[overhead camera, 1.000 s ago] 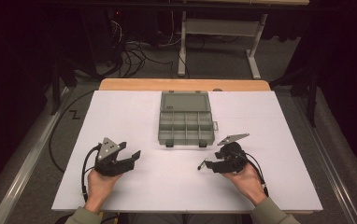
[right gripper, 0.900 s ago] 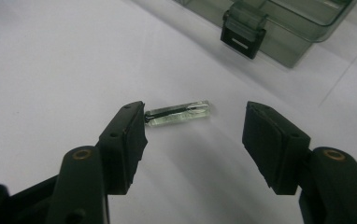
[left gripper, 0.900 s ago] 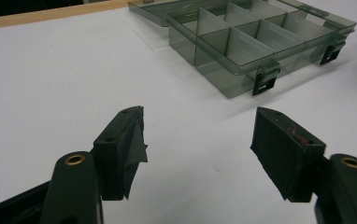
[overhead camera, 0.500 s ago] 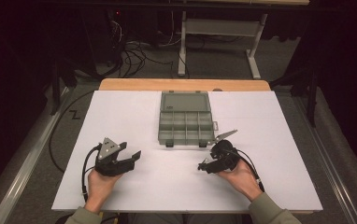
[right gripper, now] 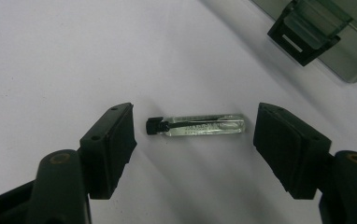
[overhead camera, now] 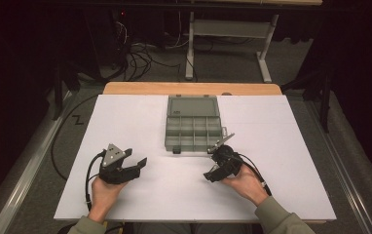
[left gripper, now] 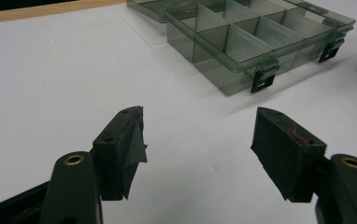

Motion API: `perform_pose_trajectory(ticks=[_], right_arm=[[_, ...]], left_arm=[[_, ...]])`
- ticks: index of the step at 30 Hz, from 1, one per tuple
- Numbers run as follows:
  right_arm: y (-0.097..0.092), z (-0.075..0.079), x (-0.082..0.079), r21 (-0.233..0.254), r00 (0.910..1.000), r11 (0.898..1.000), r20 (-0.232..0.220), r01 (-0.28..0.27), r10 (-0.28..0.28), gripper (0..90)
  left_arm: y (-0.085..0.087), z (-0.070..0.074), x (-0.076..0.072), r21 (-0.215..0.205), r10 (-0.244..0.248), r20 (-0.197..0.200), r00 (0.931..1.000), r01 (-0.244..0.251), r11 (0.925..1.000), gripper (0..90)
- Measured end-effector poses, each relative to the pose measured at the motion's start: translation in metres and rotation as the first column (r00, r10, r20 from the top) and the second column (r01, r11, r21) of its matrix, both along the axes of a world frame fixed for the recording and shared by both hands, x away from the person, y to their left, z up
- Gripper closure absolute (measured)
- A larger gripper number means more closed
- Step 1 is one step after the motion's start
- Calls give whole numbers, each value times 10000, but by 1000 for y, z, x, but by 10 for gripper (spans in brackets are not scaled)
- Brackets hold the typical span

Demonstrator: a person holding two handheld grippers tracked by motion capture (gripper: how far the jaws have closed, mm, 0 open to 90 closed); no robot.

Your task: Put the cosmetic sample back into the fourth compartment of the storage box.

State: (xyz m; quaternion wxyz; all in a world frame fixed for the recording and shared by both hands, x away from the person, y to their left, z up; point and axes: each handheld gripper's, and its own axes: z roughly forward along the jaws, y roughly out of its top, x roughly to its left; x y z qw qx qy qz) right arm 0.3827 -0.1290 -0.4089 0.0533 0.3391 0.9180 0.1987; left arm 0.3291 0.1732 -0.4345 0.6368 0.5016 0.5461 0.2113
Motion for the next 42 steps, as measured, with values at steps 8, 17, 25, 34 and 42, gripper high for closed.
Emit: perform_pose_trajectory(ticks=[8,17,25,34,42], right_arm=[[4,-2,2,-247,9999,9996,-56,-129,128,306],[8,-3,3,-610,9993,9975,117,-352,360,341],[11,-4,0,-937,9985,9948,337,-406,440,386],[11,-3,-1,-962,9978,9942,416,-478,520,405],[11,-3,-1,-896,9982,9950,346,-448,481,406]], left_arm=[[0,-1,0,24,4,3,10000,-4,10000,338],[-1,-1,0,-83,1,-67,10000,-2,10000,337],[-1,-1,0,-130,71,-45,10000,-71,9999,338],[-1,-1,-1,-105,47,37,10000,-47,9999,343],[-1,-1,-1,-99,40,57,10000,-39,9999,344]])
